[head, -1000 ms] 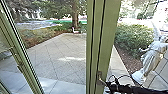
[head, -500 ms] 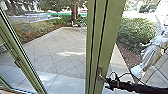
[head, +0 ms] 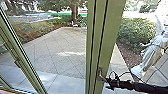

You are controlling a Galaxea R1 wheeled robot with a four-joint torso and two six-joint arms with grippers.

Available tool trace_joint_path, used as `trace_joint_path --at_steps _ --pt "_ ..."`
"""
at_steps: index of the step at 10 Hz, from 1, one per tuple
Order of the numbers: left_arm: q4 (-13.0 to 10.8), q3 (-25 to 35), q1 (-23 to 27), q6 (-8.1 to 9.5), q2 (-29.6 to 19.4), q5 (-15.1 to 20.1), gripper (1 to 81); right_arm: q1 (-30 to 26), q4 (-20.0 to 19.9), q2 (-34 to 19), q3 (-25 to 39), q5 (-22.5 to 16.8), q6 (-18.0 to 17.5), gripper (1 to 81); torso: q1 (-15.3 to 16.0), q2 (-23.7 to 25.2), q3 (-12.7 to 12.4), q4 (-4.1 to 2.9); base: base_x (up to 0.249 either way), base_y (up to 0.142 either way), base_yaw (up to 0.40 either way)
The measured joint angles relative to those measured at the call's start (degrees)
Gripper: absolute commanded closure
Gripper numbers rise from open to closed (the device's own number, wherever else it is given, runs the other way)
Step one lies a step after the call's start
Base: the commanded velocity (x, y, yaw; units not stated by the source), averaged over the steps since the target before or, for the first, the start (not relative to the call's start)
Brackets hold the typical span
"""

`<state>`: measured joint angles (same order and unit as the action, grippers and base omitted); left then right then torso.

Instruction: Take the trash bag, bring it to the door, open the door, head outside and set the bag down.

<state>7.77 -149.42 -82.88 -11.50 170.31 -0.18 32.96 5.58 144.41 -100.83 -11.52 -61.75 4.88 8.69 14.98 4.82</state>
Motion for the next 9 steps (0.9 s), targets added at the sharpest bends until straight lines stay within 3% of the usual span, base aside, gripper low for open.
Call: trace_joint_path --at_steps 4,9 --pt "0.0 0.0 -0.5 0.0 -0.3 0.3 81.1 0.4 0.3 -0.8 1.2 -2.2 1.7 1.0 -0.1 0.1 0.0 0.02 0.076 0.0 0.0" --pt "0.0 0.0 -0.2 0.01 -0.4 0.2 81.1 0.8 0.5 -1.4 1.7 -2.1 0.9 1.0 -0.3 0.1 0.0 0.09 0.082 0.0 0.0"
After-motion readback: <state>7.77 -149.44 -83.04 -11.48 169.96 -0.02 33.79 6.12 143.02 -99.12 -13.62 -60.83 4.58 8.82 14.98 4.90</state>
